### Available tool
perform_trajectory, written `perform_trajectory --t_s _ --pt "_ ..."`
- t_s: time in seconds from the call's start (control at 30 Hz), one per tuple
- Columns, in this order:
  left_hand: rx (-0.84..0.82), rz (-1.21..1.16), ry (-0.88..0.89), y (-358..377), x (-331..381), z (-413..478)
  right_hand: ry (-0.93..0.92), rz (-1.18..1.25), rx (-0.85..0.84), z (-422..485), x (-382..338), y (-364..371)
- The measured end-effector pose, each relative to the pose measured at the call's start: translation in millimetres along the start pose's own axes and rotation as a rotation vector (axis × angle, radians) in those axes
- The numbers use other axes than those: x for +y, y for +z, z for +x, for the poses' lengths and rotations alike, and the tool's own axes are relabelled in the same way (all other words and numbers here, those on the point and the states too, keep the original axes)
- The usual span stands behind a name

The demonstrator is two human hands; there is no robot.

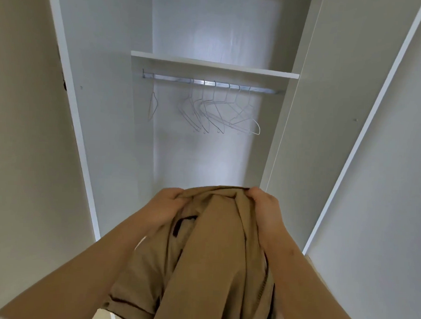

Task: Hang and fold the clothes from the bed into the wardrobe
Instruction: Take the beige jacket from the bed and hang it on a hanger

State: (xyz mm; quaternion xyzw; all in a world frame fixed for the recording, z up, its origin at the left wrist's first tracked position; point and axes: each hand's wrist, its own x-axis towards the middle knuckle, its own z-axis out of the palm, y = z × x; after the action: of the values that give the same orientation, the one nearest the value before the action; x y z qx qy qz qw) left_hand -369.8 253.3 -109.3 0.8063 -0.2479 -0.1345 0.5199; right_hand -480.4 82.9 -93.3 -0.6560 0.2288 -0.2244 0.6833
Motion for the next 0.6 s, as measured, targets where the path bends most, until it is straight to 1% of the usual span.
perform_trajectory --t_s 0.07,0.1,0.13,0.2,0.27,0.33,0.4,0.47,0.53,0.6 --pt "-0.001 -0.180 -0.031 -4 15 -3 -0.111 -0.183 0.099 4 4 1" --pt "-0.011 -0.240 -0.023 -4 22 -2 -0.151 -0.241 0.113 3 5 3" --pt "-0.032 -0.261 -0.004 -4 29 -1 -0.185 -0.285 0.090 1 6 6" --pt "-0.108 -0.183 0.040 -2 40 -3 -0.218 -0.235 -0.073 -2 9 11" --pt "-0.146 -0.116 0.068 2 46 -5 -0.147 -0.183 -0.280 -6 9 17" --pt "-0.137 -0.108 0.081 3 49 -7 -0.085 -0.249 -0.402 -11 11 20" --pt "-0.087 -0.030 0.138 -1 48 -6 -0.087 -0.269 -0.372 -14 11 21" --pt "-0.050 0.122 0.222 -6 46 -7 -0.106 -0.148 -0.299 -16 10 21" --pt "-0.104 0.169 0.244 -8 40 -9 -0.139 -0.029 -0.252 -15 7 24" --pt "-0.150 0.214 0.228 -9 28 -11 -0.177 -0.010 -0.211 -15 2 28"
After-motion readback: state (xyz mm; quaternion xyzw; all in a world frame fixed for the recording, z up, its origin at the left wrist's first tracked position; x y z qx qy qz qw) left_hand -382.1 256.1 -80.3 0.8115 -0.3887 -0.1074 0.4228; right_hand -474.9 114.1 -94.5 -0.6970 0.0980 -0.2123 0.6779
